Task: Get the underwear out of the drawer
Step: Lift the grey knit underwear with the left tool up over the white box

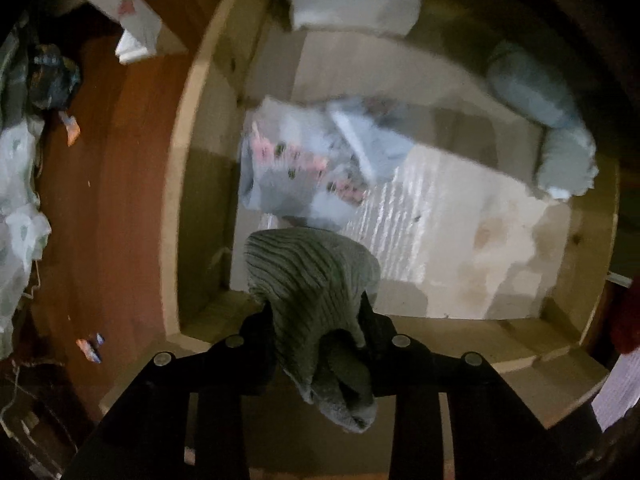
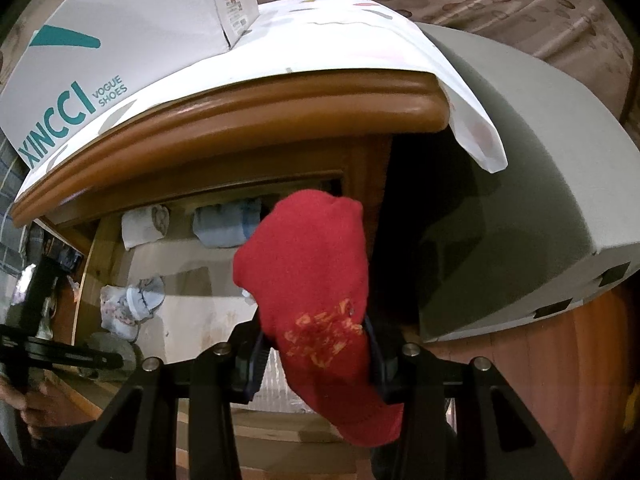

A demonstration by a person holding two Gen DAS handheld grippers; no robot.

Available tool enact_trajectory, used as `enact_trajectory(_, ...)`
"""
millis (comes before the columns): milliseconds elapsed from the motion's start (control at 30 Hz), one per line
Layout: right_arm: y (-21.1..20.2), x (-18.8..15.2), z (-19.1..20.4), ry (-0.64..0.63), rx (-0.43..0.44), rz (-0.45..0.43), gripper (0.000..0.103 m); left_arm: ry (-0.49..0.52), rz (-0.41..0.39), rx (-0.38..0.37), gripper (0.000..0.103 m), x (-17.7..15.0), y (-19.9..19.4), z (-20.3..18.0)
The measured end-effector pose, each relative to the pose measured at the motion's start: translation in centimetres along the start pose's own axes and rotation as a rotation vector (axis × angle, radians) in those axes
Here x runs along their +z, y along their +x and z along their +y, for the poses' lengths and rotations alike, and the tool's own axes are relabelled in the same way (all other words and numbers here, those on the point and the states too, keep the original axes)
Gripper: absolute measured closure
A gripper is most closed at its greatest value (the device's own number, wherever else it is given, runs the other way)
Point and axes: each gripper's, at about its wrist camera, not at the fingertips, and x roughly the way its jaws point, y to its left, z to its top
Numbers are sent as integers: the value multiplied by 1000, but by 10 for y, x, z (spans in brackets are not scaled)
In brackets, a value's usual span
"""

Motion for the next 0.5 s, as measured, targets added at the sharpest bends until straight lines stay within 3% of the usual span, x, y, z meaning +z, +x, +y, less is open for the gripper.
enact_trajectory(300,3,0,6,-22,-5,2,61,110,-152,-10,73,-17,-48,-17)
enact_trajectory(500,7,-1,7,-24,-5,10,61,196,-330,-37,73,-39,-88,-25)
